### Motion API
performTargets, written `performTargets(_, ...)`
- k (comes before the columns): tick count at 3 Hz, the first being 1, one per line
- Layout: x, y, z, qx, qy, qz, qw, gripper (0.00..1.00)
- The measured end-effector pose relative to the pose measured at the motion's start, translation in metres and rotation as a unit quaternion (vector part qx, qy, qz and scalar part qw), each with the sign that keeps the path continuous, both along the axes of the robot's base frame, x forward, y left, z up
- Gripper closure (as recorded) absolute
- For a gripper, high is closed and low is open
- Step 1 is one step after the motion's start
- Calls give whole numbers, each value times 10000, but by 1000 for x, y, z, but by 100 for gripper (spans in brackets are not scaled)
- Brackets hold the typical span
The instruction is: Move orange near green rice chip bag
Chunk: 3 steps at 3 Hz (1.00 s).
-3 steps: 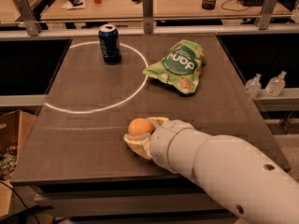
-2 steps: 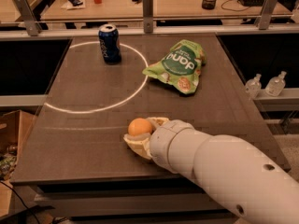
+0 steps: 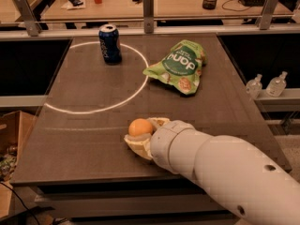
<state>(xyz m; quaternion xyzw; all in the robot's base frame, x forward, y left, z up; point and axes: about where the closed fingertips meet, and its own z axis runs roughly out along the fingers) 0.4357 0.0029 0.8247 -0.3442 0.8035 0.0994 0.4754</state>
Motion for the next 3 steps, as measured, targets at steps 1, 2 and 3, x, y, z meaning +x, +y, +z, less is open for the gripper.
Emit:
performTargets(1,0,0,0,0,0,-1,10000,100)
performTargets(2,0,0,0,0,-1,-1,10000,100)
performTargets(3,0,0,0,0,-1,-1,10000,100)
